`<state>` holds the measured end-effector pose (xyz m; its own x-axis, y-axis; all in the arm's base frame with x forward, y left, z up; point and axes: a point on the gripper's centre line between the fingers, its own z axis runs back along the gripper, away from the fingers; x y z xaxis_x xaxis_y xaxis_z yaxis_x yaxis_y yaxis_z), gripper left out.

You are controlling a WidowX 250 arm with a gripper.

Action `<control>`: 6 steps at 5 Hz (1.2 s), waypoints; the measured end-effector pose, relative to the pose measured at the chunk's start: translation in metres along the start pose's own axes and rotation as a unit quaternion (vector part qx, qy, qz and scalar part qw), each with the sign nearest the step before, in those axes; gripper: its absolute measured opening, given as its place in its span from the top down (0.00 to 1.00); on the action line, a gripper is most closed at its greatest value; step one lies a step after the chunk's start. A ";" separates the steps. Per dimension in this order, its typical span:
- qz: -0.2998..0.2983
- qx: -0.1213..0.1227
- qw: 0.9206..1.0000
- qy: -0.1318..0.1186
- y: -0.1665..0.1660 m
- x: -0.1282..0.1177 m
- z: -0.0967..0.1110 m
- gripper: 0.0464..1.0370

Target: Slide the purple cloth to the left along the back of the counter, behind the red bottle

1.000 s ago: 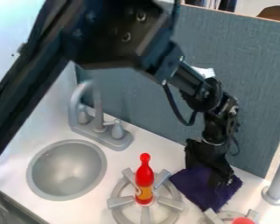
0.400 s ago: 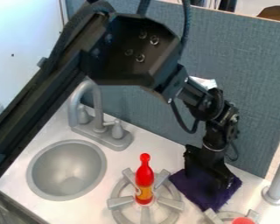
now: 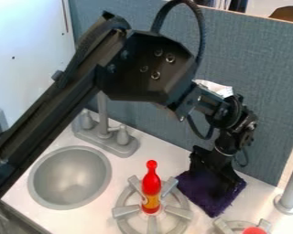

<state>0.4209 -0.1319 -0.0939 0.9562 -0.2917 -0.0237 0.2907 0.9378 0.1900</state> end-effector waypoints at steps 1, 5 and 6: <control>0.007 0.022 1.000 0.007 0.008 0.005 -0.001 0.04; 0.164 0.020 0.983 0.081 0.119 -0.017 -0.015 0.04; 0.174 0.018 0.981 0.087 0.135 -0.019 -0.018 0.04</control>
<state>0.4430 0.0034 -0.0854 0.9893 0.0855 -0.1179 -0.0536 0.9666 0.2508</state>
